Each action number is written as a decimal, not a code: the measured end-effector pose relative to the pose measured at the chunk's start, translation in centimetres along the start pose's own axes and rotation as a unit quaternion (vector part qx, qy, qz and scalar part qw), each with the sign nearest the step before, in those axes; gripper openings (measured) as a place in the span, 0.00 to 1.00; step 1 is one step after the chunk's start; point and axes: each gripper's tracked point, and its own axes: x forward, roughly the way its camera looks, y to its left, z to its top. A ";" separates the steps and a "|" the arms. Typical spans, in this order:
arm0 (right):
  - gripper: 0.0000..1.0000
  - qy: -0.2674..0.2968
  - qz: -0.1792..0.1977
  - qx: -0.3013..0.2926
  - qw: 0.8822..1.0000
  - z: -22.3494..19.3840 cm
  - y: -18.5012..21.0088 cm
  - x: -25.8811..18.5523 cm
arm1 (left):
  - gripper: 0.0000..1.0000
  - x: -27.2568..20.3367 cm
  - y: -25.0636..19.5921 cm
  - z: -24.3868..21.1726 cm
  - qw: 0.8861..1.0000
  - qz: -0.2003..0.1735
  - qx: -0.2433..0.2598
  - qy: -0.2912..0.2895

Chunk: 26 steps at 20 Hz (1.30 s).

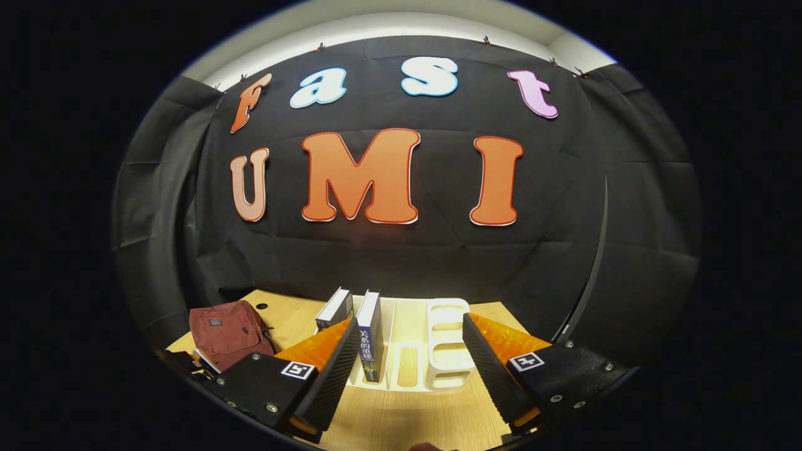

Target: Open the schoolbag, grab two books from the bookshelf and put them into the schoolbag.

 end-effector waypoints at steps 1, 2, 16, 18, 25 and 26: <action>0.96 -0.001 -0.001 -0.001 1.000 0.0 0.0 0.1 | 0.97 0.5 -0.6 -0.5 1.000 -0.002 0.013 0.008; 0.96 -0.002 -0.002 -0.001 1.000 0.0 -0.1 0.2 | 0.96 1.0 -1.0 -0.9 1.000 -0.002 0.024 0.012; 0.96 -0.001 -0.010 -0.003 1.000 -0.2 -1.8 1.3 | 0.87 4.5 2.2 1.0 0.994 0.090 0.052 0.013; 0.96 -0.005 -0.008 -0.008 1.000 0.0 -1.8 1.4 | 0.87 5.4 2.5 1.1 0.993 0.099 0.066 0.020; 0.96 -0.007 -0.005 -0.012 1.000 0.0 -2.7 1.4 | 0.32 6.2 4.1 3.1 0.997 0.055 0.049 0.028; 0.96 -0.009 -0.005 -0.013 1.000 0.0 -3.0 1.4 | 0.27 5.9 4.9 3.4 0.997 0.052 0.044 0.026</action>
